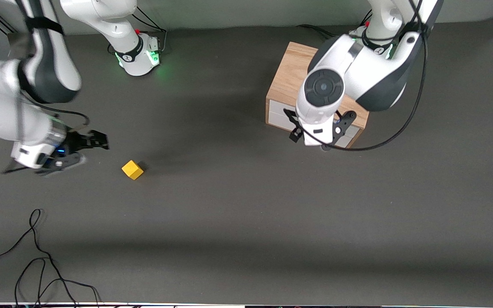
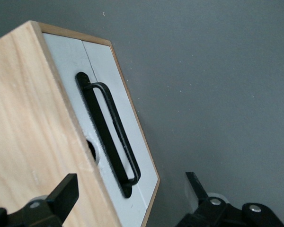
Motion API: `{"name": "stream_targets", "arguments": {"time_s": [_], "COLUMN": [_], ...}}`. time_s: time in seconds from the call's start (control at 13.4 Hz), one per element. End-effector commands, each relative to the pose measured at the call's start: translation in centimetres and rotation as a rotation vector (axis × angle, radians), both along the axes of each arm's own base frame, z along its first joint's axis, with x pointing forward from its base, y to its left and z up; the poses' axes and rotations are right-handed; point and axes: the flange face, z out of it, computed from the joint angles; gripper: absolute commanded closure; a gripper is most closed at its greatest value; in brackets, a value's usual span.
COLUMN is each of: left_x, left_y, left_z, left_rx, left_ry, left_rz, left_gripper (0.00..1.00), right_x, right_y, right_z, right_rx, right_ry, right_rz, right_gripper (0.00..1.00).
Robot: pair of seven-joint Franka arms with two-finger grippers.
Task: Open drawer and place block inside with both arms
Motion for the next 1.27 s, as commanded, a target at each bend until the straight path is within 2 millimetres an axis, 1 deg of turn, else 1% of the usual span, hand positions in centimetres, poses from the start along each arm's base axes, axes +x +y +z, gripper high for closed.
{"name": "stream_targets", "arguments": {"time_s": [0.0,0.15,0.3,0.45,0.6,0.67,0.74,0.82,0.97,1.12,1.19], "left_x": [-0.7,-1.3,-1.5,-2.2,-2.6,-2.7,-2.6,-2.5,-1.9,-1.7,-1.8], "left_y": [0.4,0.5,0.7,0.9,1.0,0.7,0.6,0.5,0.0,-0.1,0.0], "left_z": [-2.9,-5.0,-6.8,-8.2,-9.4,-9.8,-10.4,-10.9,-11.2,-12.0,-12.6], "left_rx": [0.047,0.067,0.084,0.101,0.104,0.097,0.102,0.11,0.096,0.096,0.101], "left_ry": [-0.015,-0.028,-0.018,0.003,0.01,0.003,0.003,-0.006,-0.039,-0.043,-0.034], "left_rz": [0.044,0.102,0.1,0.094,0.091,0.086,0.08,0.071,0.095,0.096,0.095], "left_gripper": [0.0,0.0,0.0,0.0,0.0,0.0,0.0,0.0,0.0,0.0,0.0], "right_x": [-0.6,-0.7,-0.3,-0.5,-0.9,-0.9,-0.9,-0.9,-1.1,-1.2,-1.4], "right_y": [0.6,0.5,0.3,0.2,0.4,0.8,0.7,0.6,0.7,0.7,0.5], "right_z": [-5.0,-8.3,-11.1,-13.6,-16.8,-17.9,-18.8,-19.2,-19.6,-19.8,-20.2], "right_rx": [-0.007,-0.007,-0.009,-0.013,-0.019,-0.021,-0.023,-0.023,-0.023,-0.02,-0.018], "right_ry": [-0.034,-0.075,-0.101,-0.131,-0.176,-0.195,-0.201,-0.202,-0.199,-0.195,-0.185], "right_rz": [0.05,0.098,0.144,0.161,0.189,0.222,0.23,0.23,0.227,0.217,0.199], "right_gripper": [0.0,0.0,0.0,0.0,0.0,0.0,0.0,0.0,0.0,0.02,0.02]}}
